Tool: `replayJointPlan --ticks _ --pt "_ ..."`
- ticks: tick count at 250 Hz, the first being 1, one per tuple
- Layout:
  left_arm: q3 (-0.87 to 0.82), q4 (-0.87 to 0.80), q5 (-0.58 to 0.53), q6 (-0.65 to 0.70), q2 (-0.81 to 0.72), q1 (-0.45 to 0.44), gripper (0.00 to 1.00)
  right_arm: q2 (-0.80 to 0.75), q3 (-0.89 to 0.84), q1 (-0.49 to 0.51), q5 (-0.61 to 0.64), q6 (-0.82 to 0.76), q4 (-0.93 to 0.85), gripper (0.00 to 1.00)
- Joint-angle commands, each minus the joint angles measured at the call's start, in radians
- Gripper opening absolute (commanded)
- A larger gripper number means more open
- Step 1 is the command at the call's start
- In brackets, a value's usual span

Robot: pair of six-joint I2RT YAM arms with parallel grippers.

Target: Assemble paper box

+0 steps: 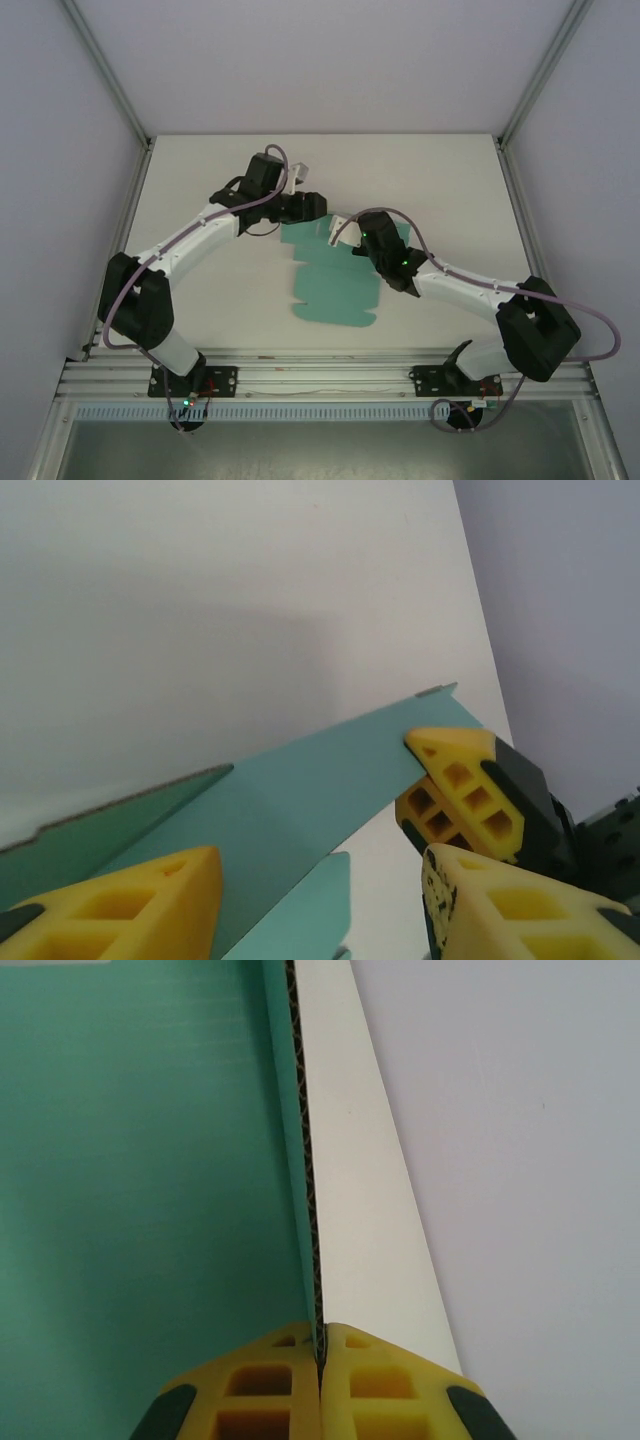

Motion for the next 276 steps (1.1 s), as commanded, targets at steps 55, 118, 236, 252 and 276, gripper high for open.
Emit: replayJointPlan --ticks 55,118,236,252,276 --pt "-0.130 0.356 0.187 -0.216 0.029 -0.019 0.53 -0.009 -0.005 0.007 -0.060 0.064 0.079 0.00" --pt "-0.151 0.488 0.038 -0.310 0.076 -0.049 0.41 -0.002 -0.033 0.016 -0.121 0.038 0.134 0.00" --pt "-0.175 0.311 -0.126 -0.147 -0.025 -0.067 0.39 -0.032 -0.059 0.017 -0.064 0.026 0.155 0.00" --pt "-0.189 0.216 -0.212 -0.061 -0.097 -0.064 0.51 -0.049 -0.064 0.009 -0.058 0.033 0.137 0.00" --pt "-0.242 0.097 -0.367 0.028 -0.212 -0.056 0.73 -0.072 -0.068 -0.004 -0.062 0.060 0.111 0.00"
